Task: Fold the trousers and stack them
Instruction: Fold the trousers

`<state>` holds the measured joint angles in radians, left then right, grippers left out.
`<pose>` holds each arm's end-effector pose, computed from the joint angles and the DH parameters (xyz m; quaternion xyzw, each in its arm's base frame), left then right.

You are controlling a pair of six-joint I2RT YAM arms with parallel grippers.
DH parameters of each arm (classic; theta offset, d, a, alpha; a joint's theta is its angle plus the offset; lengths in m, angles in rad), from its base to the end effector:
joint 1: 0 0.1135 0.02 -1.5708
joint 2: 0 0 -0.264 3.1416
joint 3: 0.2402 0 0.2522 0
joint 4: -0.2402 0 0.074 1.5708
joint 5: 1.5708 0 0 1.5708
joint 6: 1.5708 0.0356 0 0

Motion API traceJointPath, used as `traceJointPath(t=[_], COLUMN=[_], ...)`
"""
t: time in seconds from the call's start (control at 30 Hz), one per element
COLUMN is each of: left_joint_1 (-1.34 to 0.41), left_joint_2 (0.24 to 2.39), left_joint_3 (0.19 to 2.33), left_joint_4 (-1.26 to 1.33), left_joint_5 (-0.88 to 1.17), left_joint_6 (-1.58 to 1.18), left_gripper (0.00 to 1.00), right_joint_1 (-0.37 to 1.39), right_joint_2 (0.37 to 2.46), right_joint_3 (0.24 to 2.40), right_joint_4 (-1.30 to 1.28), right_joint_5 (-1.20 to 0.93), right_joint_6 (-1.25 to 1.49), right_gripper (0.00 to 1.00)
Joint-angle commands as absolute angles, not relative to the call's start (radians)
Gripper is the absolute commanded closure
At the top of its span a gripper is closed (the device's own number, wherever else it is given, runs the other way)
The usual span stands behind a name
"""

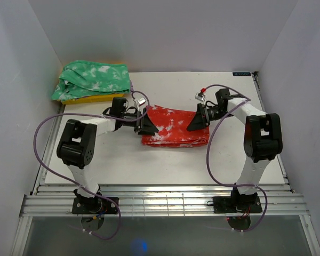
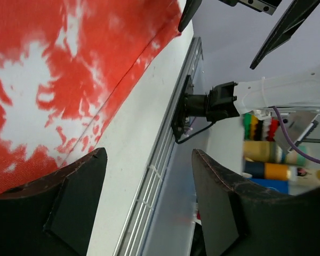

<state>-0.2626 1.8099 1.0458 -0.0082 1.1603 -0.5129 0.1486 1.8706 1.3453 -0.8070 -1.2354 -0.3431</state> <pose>0.3431 -0.1260 0.1823 0.1152 0.7912 -0.5905 0.1100 0.3513 0.0866 0.2115 -0.2638 0.7683 0.5629 0.1524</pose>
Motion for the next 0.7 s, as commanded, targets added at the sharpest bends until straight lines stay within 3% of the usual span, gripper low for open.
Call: traceJointPath(t=[0.0, 0.3, 0.5, 0.67], left_joint_1=[-0.264, -0.23, -0.241, -0.241], left_joint_2=[1.88, 2.01, 1.865, 1.91], left_joint_3=[0.987, 0.953, 1.119, 1.259], left_joint_4=[0.17, 0.221, 0.071, 0.178], left_joint_5=[1.181, 1.138, 1.275, 1.2], left_joint_6=[-0.627, -0.661, -0.551, -0.678], left_gripper=[0.26, 0.26, 0.25, 0.25], right_joint_1=[0.098, -0.035, -0.026, -0.018], right_joint_2=[1.922, 2.079, 1.999, 1.993], right_joint_3=[1.232, 1.147, 1.406, 1.522], right_joint_4=[-0.738, -0.616, -0.909, -0.732], right_joint_5=[-1.264, -1.103, -1.17, -1.223], right_joint_6=[-0.316, -0.32, -0.445, -0.238], right_gripper=[0.07, 0.06, 0.05, 0.05])
